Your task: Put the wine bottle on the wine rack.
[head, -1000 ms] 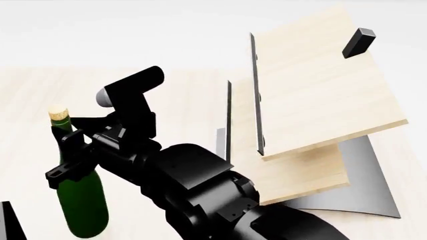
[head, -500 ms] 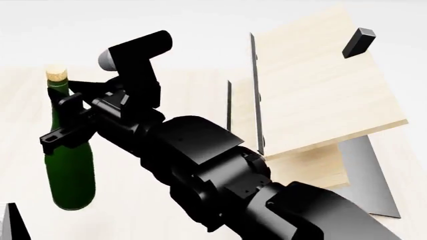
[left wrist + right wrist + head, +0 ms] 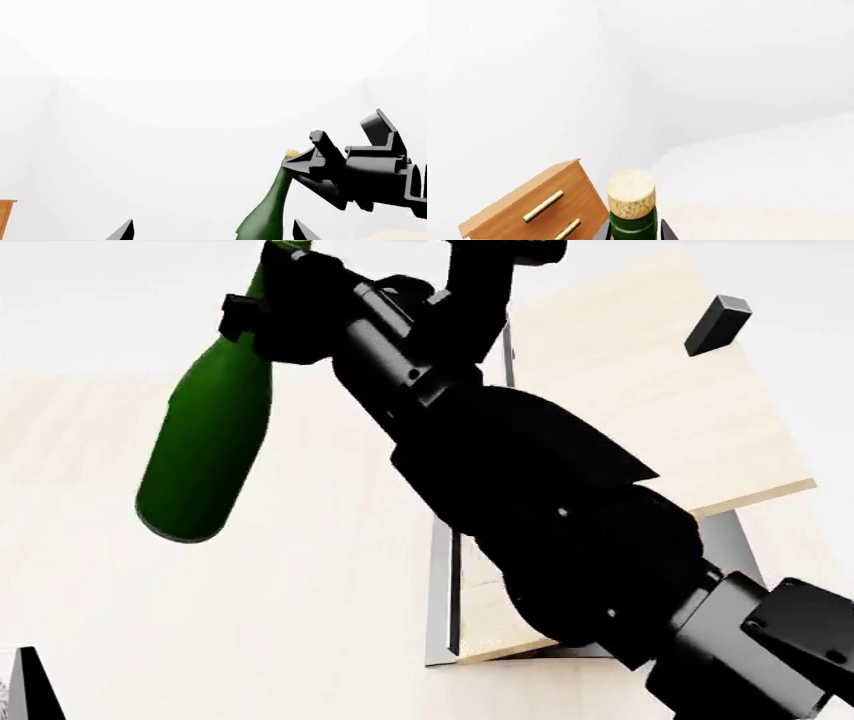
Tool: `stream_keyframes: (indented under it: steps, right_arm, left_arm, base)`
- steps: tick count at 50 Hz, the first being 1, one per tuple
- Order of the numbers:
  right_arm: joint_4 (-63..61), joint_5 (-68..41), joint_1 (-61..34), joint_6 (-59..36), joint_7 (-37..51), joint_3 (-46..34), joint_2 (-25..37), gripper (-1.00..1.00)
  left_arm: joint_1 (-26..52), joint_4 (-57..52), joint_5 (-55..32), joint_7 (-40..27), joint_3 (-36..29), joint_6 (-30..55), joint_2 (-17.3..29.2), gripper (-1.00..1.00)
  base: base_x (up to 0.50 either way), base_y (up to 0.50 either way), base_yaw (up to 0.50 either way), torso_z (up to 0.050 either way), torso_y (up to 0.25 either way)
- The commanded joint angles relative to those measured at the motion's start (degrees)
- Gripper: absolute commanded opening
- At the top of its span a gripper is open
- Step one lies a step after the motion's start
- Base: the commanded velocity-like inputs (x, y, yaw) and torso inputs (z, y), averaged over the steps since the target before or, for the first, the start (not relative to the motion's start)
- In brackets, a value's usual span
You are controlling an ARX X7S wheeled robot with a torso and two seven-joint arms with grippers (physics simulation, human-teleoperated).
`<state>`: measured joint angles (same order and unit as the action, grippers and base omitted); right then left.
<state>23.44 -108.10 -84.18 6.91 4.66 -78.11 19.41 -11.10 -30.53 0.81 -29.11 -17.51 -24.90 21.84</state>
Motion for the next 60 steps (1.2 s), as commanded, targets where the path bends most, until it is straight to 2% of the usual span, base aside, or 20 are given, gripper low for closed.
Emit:
stream_keyframes:
  steps: [1, 12, 19, 42, 60]
  right_arm:
    - [-5.2, -9.17, 0.34, 1.44, 7.48, 9.57, 7.35, -1.0]
    - [-7.91, -17.2, 2.15, 3.66, 11.43, 15.92, 12.44, -1.0]
    - [-10.34, -18.13, 2.42, 5.23, 11.78, 18.51, 16.28, -1.0]
    - [-11.39, -17.34, 5.46, 8.02, 11.29, 21.0, 24.13, -1.0]
    - [-9.58, -20.45, 9.32, 9.19, 8.86, 23.56, 27.29, -1.0]
  left_arm:
    - [0.03, 0.08, 0.21, -0.11, -0.18, 0.01, 0.04, 1.0]
    - [0.14, 0.47, 0.35, -0.17, -0.41, -0.21, 0.06, 1.0]
    - [0.16, 0.26, 0.24, -0.29, -0.4, 0.12, 0.11, 1.0]
    - [0.4, 0.29, 0.14, -0.56, -0.52, 0.58, 0.27, 1.0]
    - [0.49, 0.57, 0.21, -0.66, -0.87, 0.55, 0.36, 1.0]
  base:
    - [0.0, 0.0, 0.0, 0.0, 0.01]
    - [0.0, 0.0, 0.0, 0.0, 0.0]
    - [0.0, 0.0, 0.0, 0.0, 0.001]
    - [0.0, 0.0, 0.0, 0.0, 0.001]
    - [0.0, 0.0, 0.0, 0.0, 0.001]
